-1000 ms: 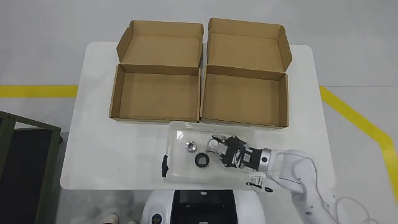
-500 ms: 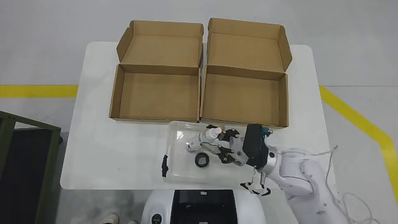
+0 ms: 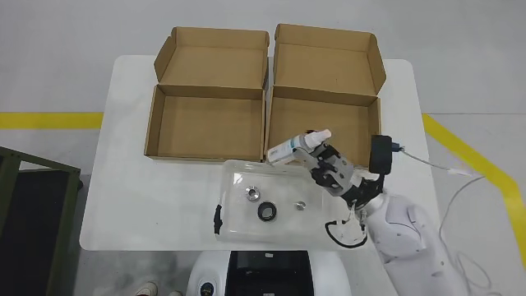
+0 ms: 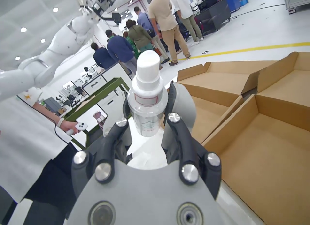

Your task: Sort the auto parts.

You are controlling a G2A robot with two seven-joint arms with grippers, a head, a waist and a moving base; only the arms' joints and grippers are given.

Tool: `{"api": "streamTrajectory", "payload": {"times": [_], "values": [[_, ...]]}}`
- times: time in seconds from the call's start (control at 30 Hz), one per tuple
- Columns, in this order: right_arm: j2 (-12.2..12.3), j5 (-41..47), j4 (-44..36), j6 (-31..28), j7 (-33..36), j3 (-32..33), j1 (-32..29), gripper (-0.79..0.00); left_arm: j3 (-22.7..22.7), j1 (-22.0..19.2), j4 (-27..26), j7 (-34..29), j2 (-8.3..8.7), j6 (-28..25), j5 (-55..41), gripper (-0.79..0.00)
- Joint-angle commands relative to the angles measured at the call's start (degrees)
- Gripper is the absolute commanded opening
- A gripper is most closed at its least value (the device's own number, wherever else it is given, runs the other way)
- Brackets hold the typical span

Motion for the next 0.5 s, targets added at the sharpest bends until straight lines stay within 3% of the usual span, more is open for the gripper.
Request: {"api": "streamTrajectory", "payload": {"times": [0.0,0.47], "values": [[0.0,2.4,-0.3,0.4,-0.1,0.3,-0.2,-0.785,0.0,0.0,0.0,0.0,0.0,0.0,0.0,0.0],[0.0,18.9,-3.2,-0.2,1.9,0.7,-1.7,-0.785,0.0,0.0,0.0,0.0,0.0,0.0,0.0,0.0]]}}
